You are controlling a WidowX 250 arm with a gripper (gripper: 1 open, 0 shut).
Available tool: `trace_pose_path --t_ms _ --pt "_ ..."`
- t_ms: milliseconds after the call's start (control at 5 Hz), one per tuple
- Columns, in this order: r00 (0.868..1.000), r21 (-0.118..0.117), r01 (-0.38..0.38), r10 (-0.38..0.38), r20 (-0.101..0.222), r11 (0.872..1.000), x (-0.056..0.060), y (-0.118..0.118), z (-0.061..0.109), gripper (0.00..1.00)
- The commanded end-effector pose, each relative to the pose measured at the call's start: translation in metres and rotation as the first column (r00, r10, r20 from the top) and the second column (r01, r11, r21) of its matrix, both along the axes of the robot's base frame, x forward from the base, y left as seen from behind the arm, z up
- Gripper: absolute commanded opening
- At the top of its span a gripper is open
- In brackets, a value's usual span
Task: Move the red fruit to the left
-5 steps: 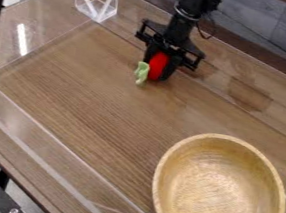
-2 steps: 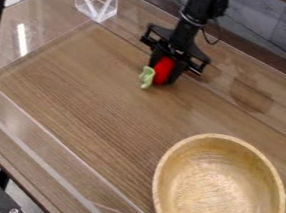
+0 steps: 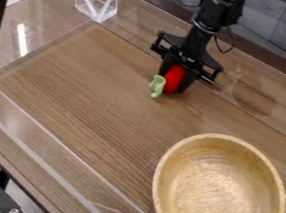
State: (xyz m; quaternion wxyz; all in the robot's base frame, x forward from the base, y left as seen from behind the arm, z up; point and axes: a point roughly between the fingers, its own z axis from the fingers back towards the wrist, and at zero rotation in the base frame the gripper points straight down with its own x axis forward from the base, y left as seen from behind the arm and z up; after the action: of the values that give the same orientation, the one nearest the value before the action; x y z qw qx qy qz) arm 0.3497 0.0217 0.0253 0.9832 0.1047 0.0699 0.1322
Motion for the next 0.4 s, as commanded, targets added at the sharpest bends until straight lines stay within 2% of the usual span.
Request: trace_pose_path --t_ms 0,200 --pt "0.996 -0.008 -0.019 0.02 0.092 1.0 0.005 0.004 0.043 0.0" --pt "0.993 -0.038 -0.022 0.026 0.114 0.999 -0.003 0.013 0.062 0.0"
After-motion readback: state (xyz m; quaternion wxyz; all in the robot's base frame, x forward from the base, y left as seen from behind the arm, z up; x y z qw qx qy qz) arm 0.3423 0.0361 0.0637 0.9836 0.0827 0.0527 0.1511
